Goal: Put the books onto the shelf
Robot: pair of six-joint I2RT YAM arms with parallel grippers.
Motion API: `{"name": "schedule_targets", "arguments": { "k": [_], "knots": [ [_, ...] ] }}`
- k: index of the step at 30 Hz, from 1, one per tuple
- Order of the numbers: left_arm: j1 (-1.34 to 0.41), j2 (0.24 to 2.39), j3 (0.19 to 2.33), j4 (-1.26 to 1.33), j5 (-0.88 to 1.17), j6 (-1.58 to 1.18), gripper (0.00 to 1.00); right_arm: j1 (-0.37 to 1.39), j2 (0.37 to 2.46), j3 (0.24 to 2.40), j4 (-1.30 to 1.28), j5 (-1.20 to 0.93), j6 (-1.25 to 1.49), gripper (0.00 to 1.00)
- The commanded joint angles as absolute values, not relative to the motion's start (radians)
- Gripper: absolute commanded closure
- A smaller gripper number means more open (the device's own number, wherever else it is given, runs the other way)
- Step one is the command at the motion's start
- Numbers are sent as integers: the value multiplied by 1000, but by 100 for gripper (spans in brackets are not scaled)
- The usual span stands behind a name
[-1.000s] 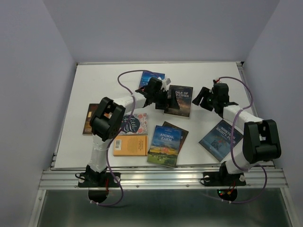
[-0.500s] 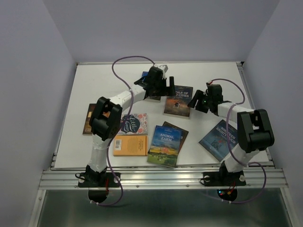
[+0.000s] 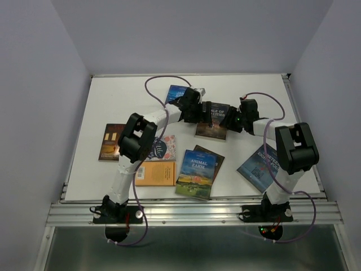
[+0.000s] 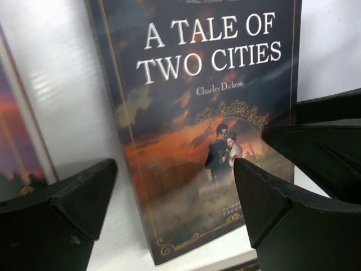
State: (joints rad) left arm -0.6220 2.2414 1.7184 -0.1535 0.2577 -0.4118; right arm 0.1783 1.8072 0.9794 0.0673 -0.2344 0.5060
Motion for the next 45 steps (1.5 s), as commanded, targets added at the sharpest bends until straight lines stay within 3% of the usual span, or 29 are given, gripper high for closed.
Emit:
{"name": "schedule_targets", "arguments": {
  "k": [1,7,11,16,25,41,45],
  "knots": [
    [-644,2298,1767,-189,319,-399,2,187,1827,986,92,-221,514,49],
    [-643,2273,1643,18,627,-495,3,187,1851,979,97,-248,538,62],
    [-643,2201,1510,398,875,-711,4,187,1868,966,98,-294,555,67],
    [-641,2177,1491,567,940,-804,5,187,1849,936,115,-308,586,72],
    [-643,2204,1480,851,1002,-1006,7,187,1825,873,187,-376,641,73],
    [-673,2341,1661,381,707,-692,14,187,1773,793,291,-475,698,73],
    [-681,2339,1674,379,718,-704,24,187,1778,787,304,-491,707,73]
  ]
}}
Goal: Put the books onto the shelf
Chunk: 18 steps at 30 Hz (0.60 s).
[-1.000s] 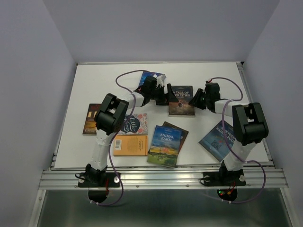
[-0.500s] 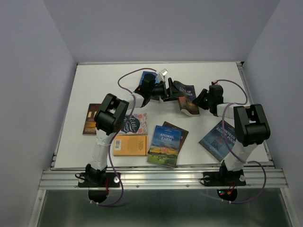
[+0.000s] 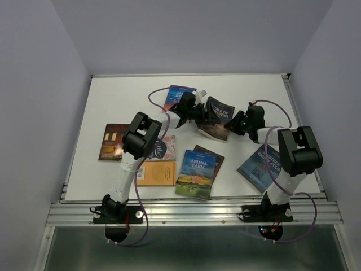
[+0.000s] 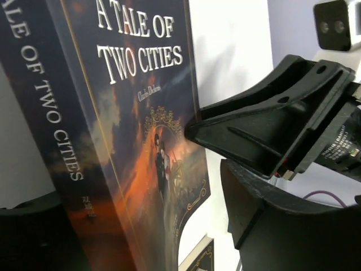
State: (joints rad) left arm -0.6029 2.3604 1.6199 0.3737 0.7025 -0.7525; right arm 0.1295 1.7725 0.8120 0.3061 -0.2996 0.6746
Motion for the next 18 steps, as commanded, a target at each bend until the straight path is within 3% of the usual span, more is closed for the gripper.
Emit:
{"name": "schedule_targets", "arguments": {
  "k": [1,5,8,10,11,18],
  "knots": [
    [-681,2333,1671,377,709,-701,26,187,1776,785,304,-491,706,73],
    [-681,2264,1629,367,635,-673,41,187,1763,779,301,-471,695,72],
    [-681,2244,1635,303,574,-641,75,187,1758,778,287,-460,684,72],
    [-681,2243,1655,270,551,-629,88,187,1755,776,276,-450,677,72],
    [-681,2241,1660,241,548,-621,100,187,1750,778,272,-443,672,72],
    [-680,2184,1602,239,506,-603,100,187,1700,785,207,-374,627,66]
  ]
}}
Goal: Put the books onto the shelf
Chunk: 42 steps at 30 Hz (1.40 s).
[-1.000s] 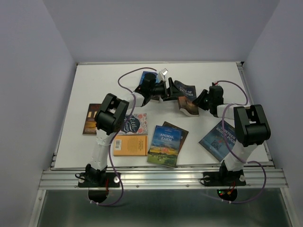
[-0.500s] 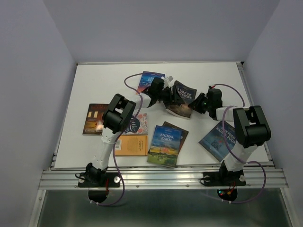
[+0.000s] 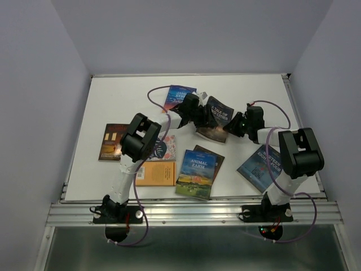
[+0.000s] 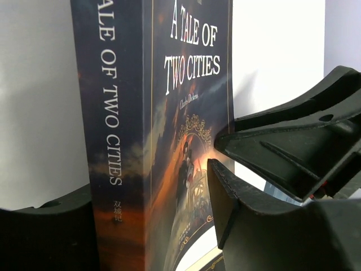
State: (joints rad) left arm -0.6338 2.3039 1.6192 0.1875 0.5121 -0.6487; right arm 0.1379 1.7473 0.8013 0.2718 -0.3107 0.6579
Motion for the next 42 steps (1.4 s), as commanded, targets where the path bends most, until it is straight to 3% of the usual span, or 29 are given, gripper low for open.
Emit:
{"name": "schedule_targets", "arguments": {
  "k": [1,6,11,12,15,16,17,18,21,25,33,37,42],
  "knots": [
    [-681,2175,1595,239,502,-595,100,187,1695,787,206,-371,624,66],
    [-680,2111,1545,229,437,-586,100,187,1683,790,192,-364,620,65],
    [-683,2079,1517,198,471,-589,100,187,1642,781,160,-333,603,55],
    [-683,2074,1520,183,471,-583,87,187,1631,770,146,-324,601,54],
    [-689,2048,1508,126,446,-574,71,187,1570,747,129,-279,597,49],
    [-693,2037,1490,114,424,-568,42,187,1553,735,109,-253,600,45],
    [-695,2025,1479,98,414,-568,30,187,1536,730,100,-241,598,42],
    [-696,1996,1456,97,404,-563,1,187,1501,726,75,-220,594,38],
    [-701,1945,1445,28,298,-543,1,187,1439,713,35,-178,589,29],
    [-701,1908,1446,-128,117,-543,1,187,1335,706,-50,-120,563,0],
    [-695,1982,1468,-178,86,-525,2,187,1373,724,-78,-136,595,0],
    [-678,2017,1473,-149,120,-541,4,187,1465,752,-17,-259,595,3],
    [-658,2063,1482,-95,192,-545,26,187,1584,755,104,-385,649,18]
  ]
}}
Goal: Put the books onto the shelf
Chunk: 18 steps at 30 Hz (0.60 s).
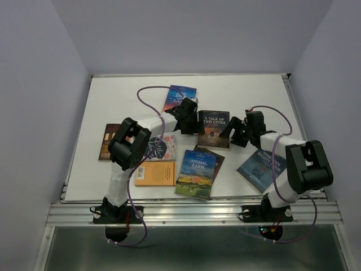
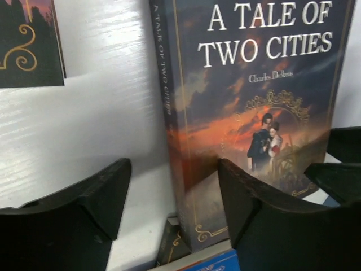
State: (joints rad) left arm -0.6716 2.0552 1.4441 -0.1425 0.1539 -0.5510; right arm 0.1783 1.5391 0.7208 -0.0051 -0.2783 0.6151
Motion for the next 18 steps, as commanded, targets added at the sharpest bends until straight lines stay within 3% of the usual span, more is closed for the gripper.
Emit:
{"name": "schedule_targets", "arguments": {
  "k": [1,3,4,6,7,8,13,18],
  "knots": [
    [-658,2068,1485,-91,198,-542,30,187,1597,753,119,-412,667,24],
    [-658,2083,1486,-75,221,-543,40,187,1618,756,140,-436,684,30],
    [-657,2089,1485,-72,227,-545,44,187,1626,758,156,-449,692,39],
    [-658,2108,1480,-63,252,-546,51,187,1632,759,175,-482,713,48],
    [-657,2112,1476,-57,259,-549,59,187,1629,761,192,-497,719,52],
    [-657,2120,1471,-46,279,-552,67,196,1614,770,195,-503,722,53],
    [-658,2141,1459,-18,339,-557,81,196,1540,796,224,-529,741,55],
    [-660,2140,1448,-8,370,-558,87,196,1485,801,278,-535,782,55]
  ]
}}
